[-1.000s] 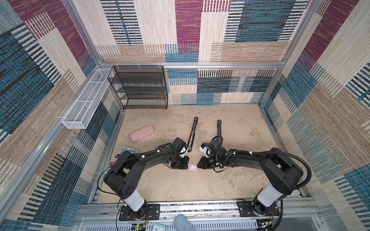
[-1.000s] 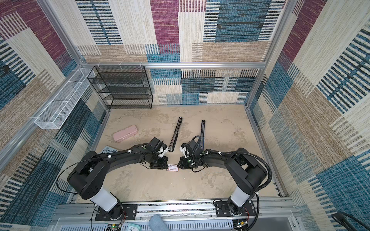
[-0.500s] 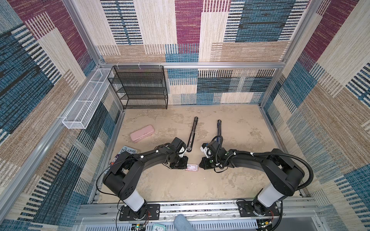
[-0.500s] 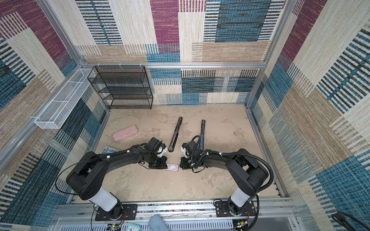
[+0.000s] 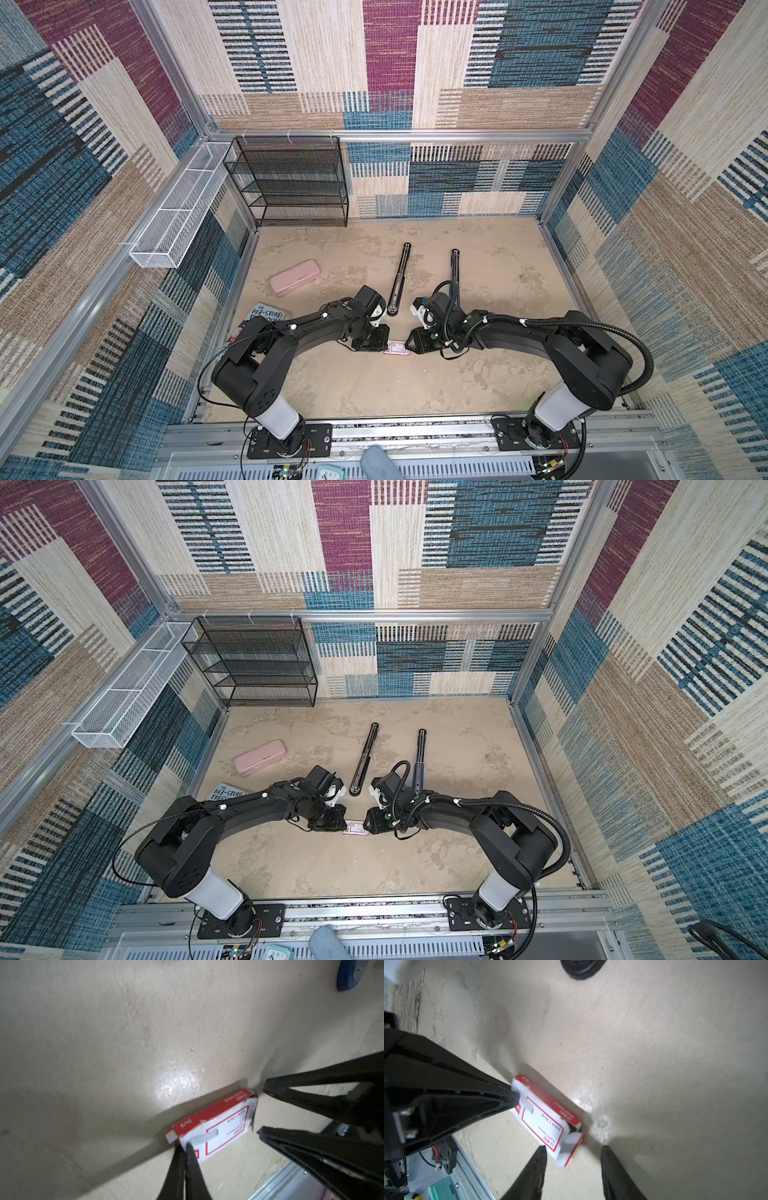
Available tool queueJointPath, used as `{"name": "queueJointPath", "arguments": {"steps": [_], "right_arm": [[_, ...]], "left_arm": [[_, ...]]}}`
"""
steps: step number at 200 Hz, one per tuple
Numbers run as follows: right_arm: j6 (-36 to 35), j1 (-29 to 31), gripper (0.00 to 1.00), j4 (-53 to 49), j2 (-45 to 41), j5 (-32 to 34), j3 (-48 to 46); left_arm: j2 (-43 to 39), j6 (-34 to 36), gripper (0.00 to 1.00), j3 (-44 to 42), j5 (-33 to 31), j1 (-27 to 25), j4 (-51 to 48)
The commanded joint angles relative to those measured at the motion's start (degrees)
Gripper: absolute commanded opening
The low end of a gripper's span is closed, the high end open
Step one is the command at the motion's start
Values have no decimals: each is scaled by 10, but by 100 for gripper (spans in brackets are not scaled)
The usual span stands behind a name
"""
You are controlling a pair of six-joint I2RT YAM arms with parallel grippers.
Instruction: Load the staples into the stapler
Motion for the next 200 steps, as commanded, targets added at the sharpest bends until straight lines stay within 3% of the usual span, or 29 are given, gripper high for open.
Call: {"name": "queueJointPath", "arguments": {"steps": [1,34,87,200], "right_arm": [[5,8,46,-2,11,9,11],[11,9,43,-19,21,27,18],[13,9,27,-30,16,41,10],[16,9,11,-39,-2,52,-4]], "left_arm": [[-4,-6,15,-2,5,1,3],[-12,-9,17,-11,5,1,7],[-9,-11,0,-10,10,1,14],[-8,-4,0,-3,12,7,0]]}}
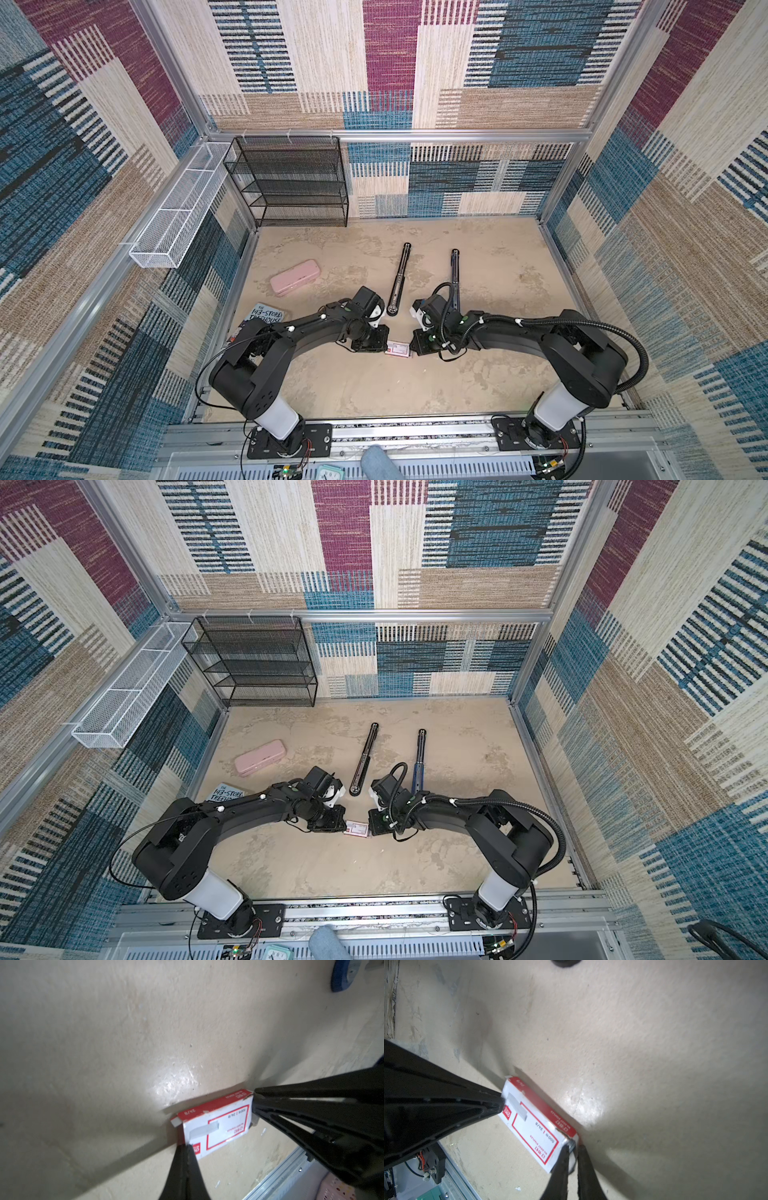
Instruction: Load the staples into the stapler
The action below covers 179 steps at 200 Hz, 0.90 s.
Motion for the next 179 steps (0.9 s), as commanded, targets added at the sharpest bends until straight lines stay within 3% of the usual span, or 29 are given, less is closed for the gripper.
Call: {"name": "queueJointPath", "arguments": {"steps": [1,97,115,179], "right_arm": [[3,0,11,-23,-5,17,-6],[8,-3,7,-23,-23,33,-25],[8,-3,7,-17,-22,28,-22],[8,-3,7,-9,-12,22,-15]], "left_arm": [[1,5,0,4,4,2,-6],[1,8,0,7,22,10,-13],[-2,0,13,1,41,11,2],[18,-22,23,-3,86,8,42]]}}
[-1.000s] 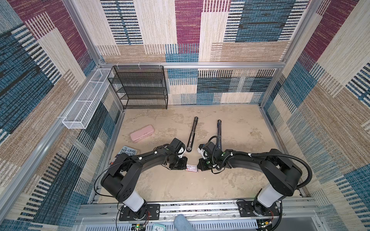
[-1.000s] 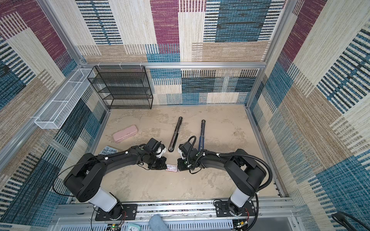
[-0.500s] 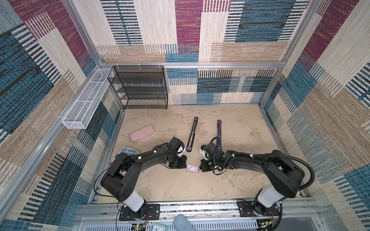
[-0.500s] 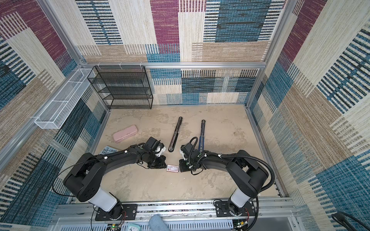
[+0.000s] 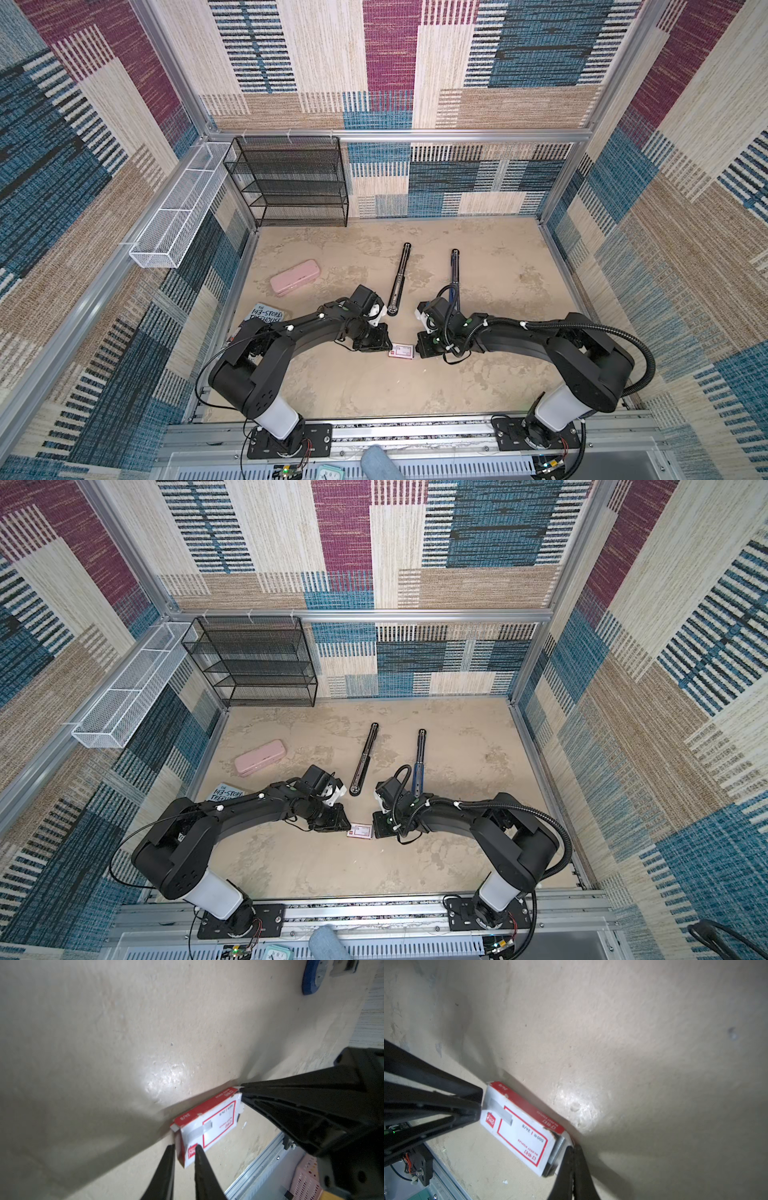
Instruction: Load the staples into the stapler
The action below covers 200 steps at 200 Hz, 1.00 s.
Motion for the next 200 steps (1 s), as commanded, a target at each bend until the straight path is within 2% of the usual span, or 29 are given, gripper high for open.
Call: {"name": "queueJointPath", "arguments": {"steps": [1,19,47,118,200], "right_arm": [[5,0,7,1,4,7,4],[5,0,7,1,7,6,7],[5,0,7,-2,6,7,8],[6,-12,5,-19,-8,30,-7],[7,-21,4,-21,-18,40,-15]], "left_arm": [[13,-10,23,3,24,-2,16],[23,-9,21,4,24,-3,16],[31,-6,0,7,21,-3,14],[14,17,0,12,-9,5,-27],[14,20,0,9,-2,8,-24]]}}
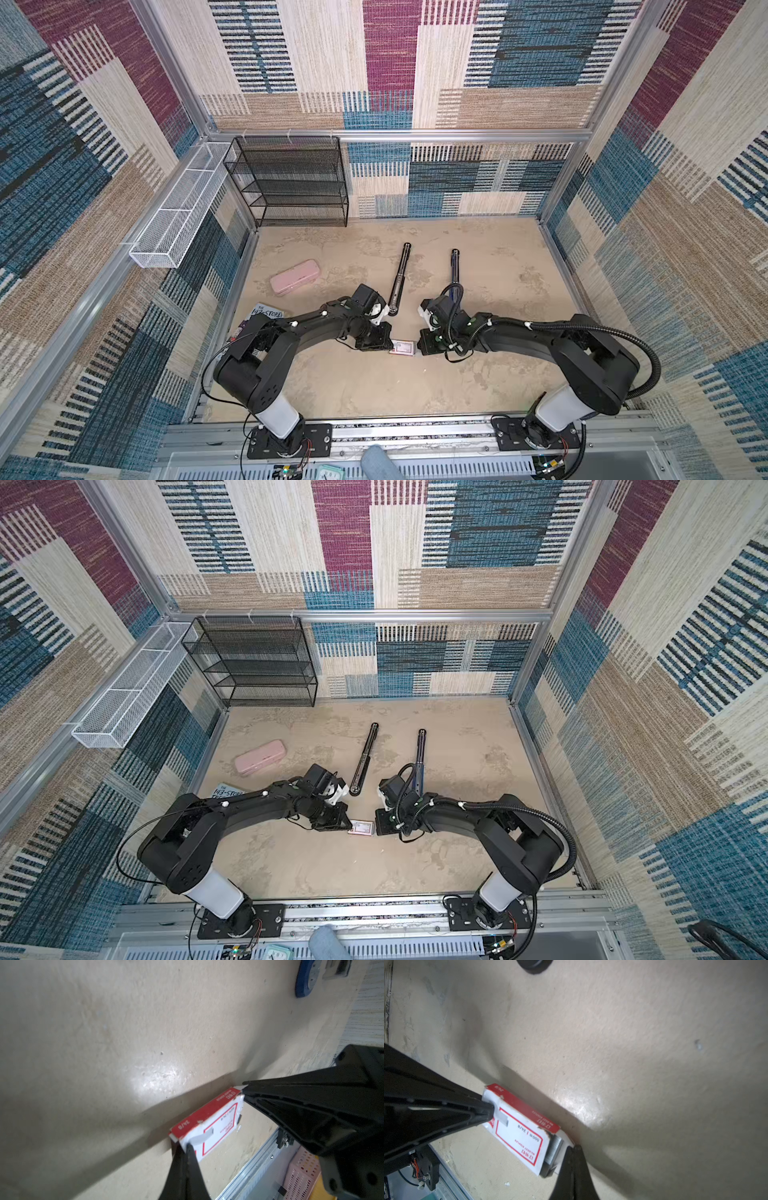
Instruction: Load the staples into the stapler
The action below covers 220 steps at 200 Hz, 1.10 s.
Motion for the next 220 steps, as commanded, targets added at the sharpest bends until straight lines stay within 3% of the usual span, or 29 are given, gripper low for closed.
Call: {"name": "queueJointPath", "arguments": {"steps": [1,117,152,220], "right_arm": [[3,-4,4,-31,-2,36,-4],[3,-6,3,-27,1,35,-4],[3,-6,3,-22,2,26,-1],[3,-6,4,-18,7,19,4]], "left_arm": [[1,14,0,0,-11,3,-27],[5,14,0,-6,5,3,-16],[8,10,12,-8,13,3,-5],[15,-3,20,-5,27,3,13]]}}
